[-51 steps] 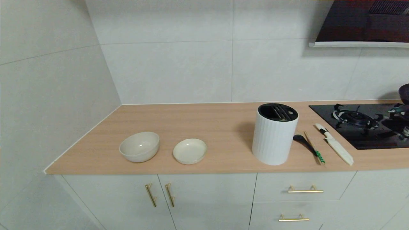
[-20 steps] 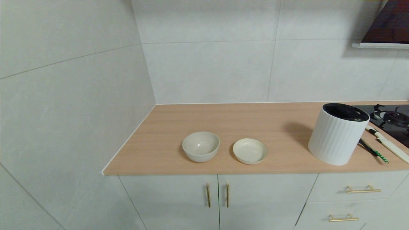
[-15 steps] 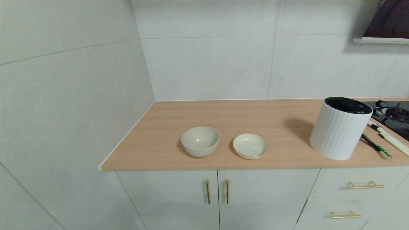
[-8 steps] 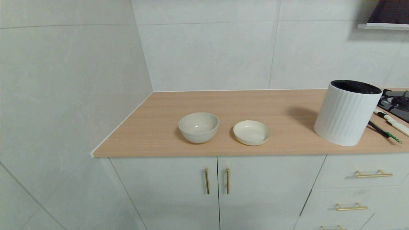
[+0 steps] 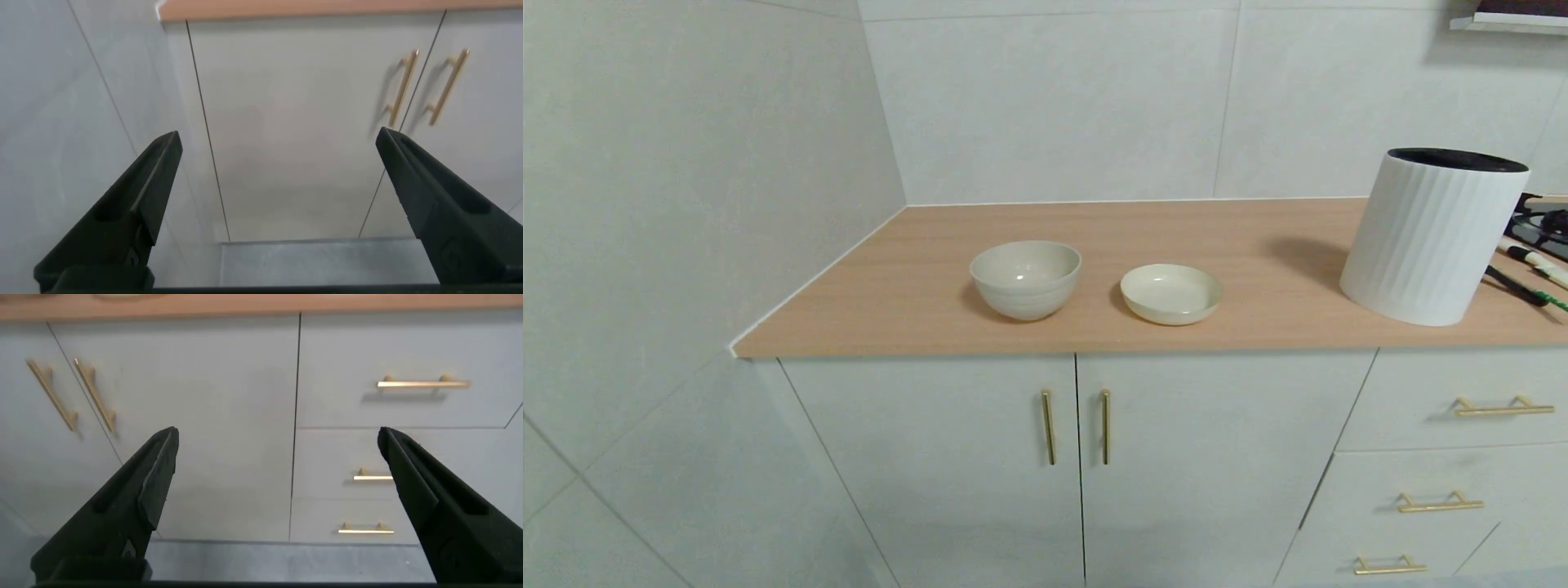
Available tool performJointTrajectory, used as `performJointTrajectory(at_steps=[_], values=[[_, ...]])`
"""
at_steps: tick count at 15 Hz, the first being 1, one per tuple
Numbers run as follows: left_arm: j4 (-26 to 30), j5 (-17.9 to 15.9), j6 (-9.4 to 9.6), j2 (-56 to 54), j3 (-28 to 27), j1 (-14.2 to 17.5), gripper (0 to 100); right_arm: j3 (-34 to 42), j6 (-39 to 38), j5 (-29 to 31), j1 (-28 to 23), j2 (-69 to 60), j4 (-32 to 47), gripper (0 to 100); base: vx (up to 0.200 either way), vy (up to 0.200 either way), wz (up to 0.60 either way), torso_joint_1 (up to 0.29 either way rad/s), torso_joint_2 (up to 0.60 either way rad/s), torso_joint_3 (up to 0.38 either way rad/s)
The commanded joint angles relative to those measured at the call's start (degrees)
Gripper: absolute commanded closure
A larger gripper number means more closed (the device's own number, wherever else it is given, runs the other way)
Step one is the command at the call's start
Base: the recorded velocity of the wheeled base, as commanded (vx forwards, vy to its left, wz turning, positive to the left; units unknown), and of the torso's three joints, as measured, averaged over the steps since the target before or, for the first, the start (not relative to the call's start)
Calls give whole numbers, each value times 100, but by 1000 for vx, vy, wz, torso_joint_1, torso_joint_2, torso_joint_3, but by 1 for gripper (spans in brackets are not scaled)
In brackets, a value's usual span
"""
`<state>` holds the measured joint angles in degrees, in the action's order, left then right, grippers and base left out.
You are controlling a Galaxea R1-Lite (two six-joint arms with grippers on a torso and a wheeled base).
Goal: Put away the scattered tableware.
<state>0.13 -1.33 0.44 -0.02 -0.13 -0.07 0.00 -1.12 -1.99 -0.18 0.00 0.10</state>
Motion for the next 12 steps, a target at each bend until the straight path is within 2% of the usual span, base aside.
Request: performJointTrajectory(at_steps=[1,7,12], values=[[4,1,0,2,-4,-1,0,0,-2,-3,1,9,-1,0,0,0,0,-188,476,300],[4,1,0,2,-4,-1,0,0,-2,-3,1,9,-1,0,0,0,0,-163,466,303],[4,1,0,2,-4,-1,0,0,-2,-3,1,9,-1,0,0,0,0,-106,447,332]])
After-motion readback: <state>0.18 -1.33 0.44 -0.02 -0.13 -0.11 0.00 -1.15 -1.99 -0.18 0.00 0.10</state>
